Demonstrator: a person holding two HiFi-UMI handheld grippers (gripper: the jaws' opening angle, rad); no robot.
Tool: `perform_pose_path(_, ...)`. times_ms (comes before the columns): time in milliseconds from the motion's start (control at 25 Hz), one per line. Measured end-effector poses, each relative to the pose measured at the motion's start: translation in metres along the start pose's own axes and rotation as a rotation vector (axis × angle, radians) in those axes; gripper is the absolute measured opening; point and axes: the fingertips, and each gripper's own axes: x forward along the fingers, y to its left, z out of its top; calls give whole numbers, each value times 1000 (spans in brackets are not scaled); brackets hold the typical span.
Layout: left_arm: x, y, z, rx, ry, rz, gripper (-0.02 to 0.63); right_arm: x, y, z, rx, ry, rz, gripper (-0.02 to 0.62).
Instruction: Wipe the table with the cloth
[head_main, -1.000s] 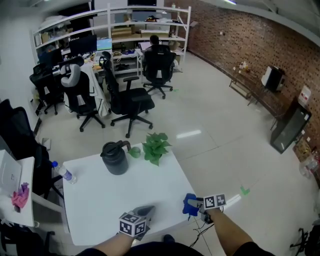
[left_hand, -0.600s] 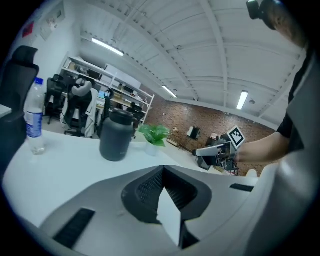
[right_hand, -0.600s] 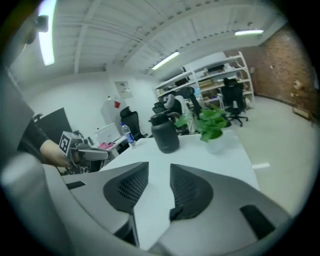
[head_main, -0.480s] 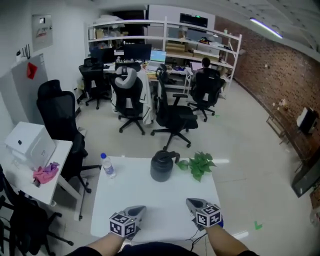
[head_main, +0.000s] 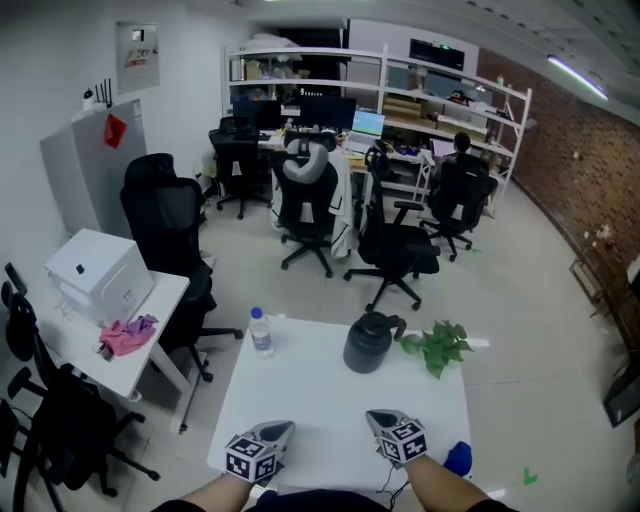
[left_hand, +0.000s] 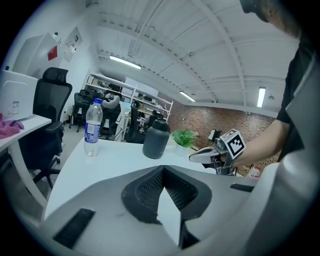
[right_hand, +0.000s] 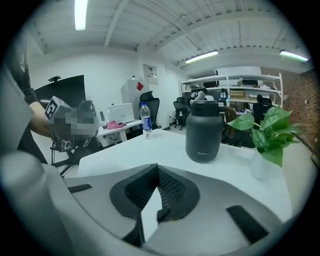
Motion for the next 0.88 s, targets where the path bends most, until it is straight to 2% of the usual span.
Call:
perform_pose_path(240, 0, -7, 8, 3, -9, -11, 2, -9, 7, -12, -33, 50, 1, 3)
perform_pose_path(880, 21, -21, 8, 6, 6, -42, 2, -27, -20, -18, -9, 53, -57, 3)
